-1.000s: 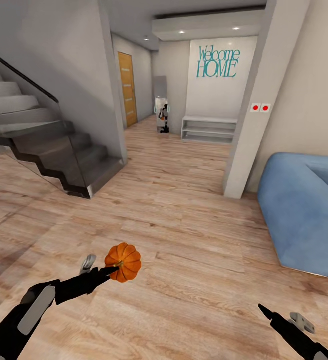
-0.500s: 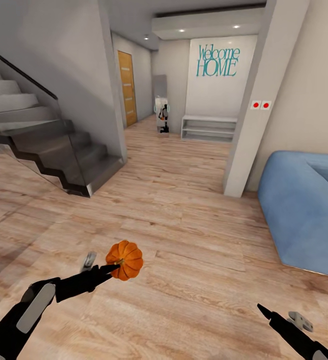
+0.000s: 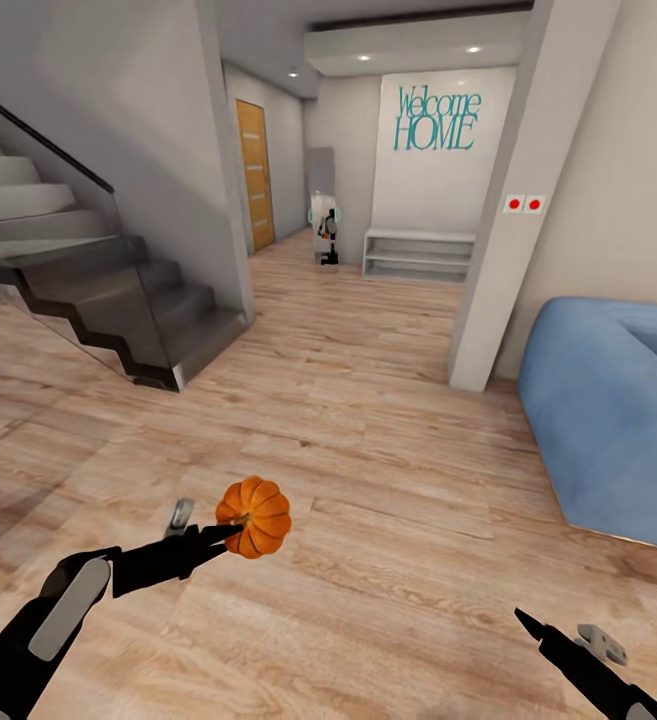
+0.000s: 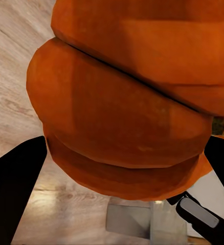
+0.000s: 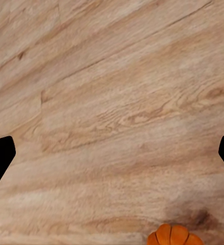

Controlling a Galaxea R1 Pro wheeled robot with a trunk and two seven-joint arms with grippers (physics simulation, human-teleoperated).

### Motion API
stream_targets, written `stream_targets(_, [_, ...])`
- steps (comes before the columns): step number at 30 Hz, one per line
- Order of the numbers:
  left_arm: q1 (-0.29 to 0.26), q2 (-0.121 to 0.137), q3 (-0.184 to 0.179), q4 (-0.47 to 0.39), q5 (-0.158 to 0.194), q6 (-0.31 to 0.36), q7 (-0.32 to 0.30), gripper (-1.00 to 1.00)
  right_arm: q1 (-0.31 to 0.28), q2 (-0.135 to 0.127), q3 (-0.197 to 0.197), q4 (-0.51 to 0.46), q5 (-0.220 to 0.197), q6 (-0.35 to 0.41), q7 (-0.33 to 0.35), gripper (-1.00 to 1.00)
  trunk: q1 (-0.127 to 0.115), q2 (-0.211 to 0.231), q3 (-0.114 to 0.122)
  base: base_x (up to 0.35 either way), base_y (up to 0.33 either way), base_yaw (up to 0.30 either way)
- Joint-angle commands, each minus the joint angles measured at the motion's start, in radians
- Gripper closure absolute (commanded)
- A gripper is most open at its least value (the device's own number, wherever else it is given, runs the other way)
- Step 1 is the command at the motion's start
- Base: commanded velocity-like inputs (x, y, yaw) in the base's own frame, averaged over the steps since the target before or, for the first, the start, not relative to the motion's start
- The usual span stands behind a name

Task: Place each of the two pumpkins and all three candles from the living room inside a cabinet in the living room (use any cabinet), then make sure every cabinet is closed, and position the cauldron so it is next to a table in the living room.

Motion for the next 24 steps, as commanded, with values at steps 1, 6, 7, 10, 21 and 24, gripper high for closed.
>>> stream_targets(1, [-0.001, 0.0, -0.001, 0.0, 0.005, 0.009, -0.001, 1.0, -0.001, 0.0, 0.0, 0.002, -0.007, 0.001, 0.004, -1.0, 0.004, -0.008, -0.004, 0.0, 0.0, 0.0])
stream_targets(6, [-0.001, 0.0, 0.0, -0.001, 0.004, 0.056, 0.0, 1.0, -0.001, 0.0, 0.0, 0.002, -0.006, 0.0, -0.003, -1.0, 0.023, -0.043, -0.02, 0.0, 0.0, 0.0])
stream_targets(7, [-0.001, 0.0, 0.0, -0.001, 0.003, 0.061, 0.0, 1.0, -0.001, 0.0, 0.0, 0.002, -0.007, 0.0, -0.006, -1.0, 0.027, -0.05, -0.023, 0.0, 0.0, 0.0])
stream_targets(10, [-0.001, -0.001, -0.002, -0.001, 0.003, 0.067, 0.001, 1.0, -0.001, 0.0, 0.0, 0.003, -0.01, 0.0, -0.01, -1.0, 0.038, -0.071, -0.032, 0.0, 0.0, 0.0])
stream_targets(21, [-0.001, -0.003, -0.004, -0.001, 0.003, 0.07, 0.002, 1.0, -0.001, 0.0, 0.0, 0.003, -0.014, -0.001, -0.011, -1.0, 0.081, -0.148, -0.067, -0.1, 0.0, 0.0])
stream_targets(24, [-0.001, -0.003, -0.003, -0.001, 0.003, 0.07, 0.002, 1.0, -0.001, 0.0, 0.0, 0.004, -0.014, -0.001, -0.012, -1.0, 0.092, -0.169, -0.076, -0.005, 0.0, 0.0])
